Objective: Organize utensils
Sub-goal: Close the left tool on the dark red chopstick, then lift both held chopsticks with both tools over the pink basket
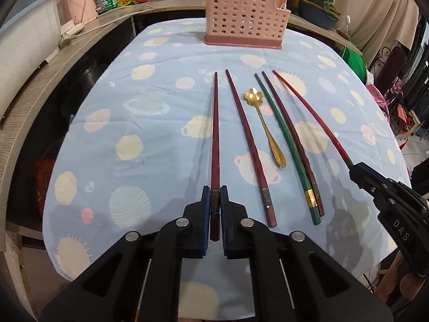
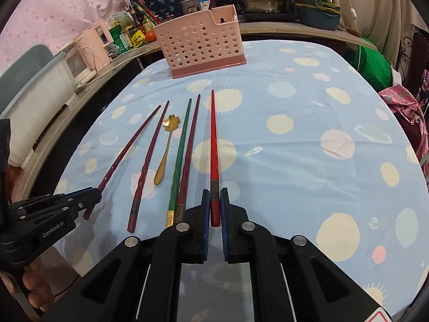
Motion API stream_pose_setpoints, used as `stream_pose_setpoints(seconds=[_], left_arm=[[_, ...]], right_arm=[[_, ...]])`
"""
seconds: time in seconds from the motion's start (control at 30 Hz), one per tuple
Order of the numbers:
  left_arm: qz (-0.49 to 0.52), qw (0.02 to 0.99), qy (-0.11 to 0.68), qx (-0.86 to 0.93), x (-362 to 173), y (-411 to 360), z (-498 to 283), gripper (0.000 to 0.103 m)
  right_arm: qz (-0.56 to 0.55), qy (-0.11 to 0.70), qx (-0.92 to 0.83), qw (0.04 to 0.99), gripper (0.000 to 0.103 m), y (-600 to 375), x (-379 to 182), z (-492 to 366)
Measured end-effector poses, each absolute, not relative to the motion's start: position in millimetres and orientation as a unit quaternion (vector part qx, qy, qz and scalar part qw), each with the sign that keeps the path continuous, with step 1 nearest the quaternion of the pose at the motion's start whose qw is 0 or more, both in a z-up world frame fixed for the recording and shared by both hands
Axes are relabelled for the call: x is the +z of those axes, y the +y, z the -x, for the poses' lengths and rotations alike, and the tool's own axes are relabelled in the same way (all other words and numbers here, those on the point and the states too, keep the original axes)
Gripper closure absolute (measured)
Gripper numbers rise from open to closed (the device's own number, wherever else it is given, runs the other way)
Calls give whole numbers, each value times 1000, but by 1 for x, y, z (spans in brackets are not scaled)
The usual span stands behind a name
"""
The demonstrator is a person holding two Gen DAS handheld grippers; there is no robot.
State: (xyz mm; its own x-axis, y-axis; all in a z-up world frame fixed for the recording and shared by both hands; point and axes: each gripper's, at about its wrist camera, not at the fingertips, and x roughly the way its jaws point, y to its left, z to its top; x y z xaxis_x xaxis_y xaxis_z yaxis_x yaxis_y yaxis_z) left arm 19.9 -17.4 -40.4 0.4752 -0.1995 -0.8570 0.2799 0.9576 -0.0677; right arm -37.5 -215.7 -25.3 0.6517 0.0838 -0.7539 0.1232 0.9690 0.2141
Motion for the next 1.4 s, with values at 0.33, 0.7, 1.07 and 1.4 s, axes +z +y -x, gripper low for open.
stream_pose_setpoints(seconds=[0.33, 0.7, 1.07, 1.4], left_arm=[[-37, 874, 465, -135, -3, -14, -25, 96], [-25, 899, 414, -141, 49, -15, -43, 96], [-23, 928, 346, -133, 106, -20, -73, 96], [-28, 946, 292, -136, 154, -34, -103, 96]], right_arm=[[-140, 365, -12, 920, 96, -231, 25, 38], [-150, 304, -18, 941, 96, -253, 82, 31], [-142, 245, -17, 959, 96, -264, 129, 12], [-141, 200, -18, 969, 96, -274, 161, -19]])
